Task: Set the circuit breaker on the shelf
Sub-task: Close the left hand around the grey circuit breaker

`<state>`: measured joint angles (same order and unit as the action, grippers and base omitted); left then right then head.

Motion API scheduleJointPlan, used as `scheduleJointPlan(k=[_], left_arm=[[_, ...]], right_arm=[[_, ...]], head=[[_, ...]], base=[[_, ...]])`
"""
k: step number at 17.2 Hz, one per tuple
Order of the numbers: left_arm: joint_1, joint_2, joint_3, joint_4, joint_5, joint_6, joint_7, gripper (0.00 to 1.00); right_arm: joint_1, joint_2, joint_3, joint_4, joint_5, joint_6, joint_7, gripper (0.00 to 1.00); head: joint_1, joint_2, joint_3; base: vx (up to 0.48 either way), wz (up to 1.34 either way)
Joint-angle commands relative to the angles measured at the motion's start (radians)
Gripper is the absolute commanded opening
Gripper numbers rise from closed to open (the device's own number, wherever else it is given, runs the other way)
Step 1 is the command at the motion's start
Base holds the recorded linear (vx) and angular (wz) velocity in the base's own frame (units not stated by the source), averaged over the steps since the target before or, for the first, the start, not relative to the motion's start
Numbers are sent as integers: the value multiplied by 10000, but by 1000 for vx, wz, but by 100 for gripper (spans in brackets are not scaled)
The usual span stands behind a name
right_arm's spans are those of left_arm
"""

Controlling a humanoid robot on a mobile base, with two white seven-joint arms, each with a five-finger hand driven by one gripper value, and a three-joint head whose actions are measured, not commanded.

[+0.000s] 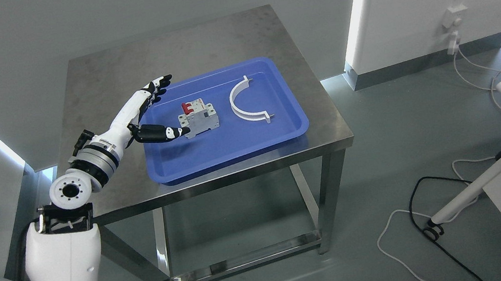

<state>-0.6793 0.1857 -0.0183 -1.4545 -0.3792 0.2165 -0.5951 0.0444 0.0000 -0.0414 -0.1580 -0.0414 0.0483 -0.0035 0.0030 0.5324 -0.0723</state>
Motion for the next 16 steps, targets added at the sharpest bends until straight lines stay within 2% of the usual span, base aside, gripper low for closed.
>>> scheduleJointPlan(k=[1, 3, 6, 12, 16], left_arm=[[-770, -215, -1259, 770, -1331, 397, -108, 93], [-663, -246, -1274, 740, -1302, 412, -185, 89], [-631, -705, -1321, 740, -1332, 428, -231, 83], [-631, -630, -1229, 893, -1685, 428, -354, 72], [-616, -645, -830, 1077, -1685, 428, -354, 62]], right_arm=[[1, -175, 0, 0, 0, -7, 4, 100], [1, -175, 0, 0, 0, -7, 4, 100], [1, -175, 0, 0, 0, -7, 4, 100], [1, -175, 0, 0, 0, -7, 4, 100], [1, -175, 0, 0, 0, -7, 4, 100]], head=[[0, 0, 0], [0, 0, 0], [0, 0, 0], [0, 0, 0], [0, 0, 0]], base=[[0, 0], [0, 0], [0, 0], [0, 0], [6, -35]])
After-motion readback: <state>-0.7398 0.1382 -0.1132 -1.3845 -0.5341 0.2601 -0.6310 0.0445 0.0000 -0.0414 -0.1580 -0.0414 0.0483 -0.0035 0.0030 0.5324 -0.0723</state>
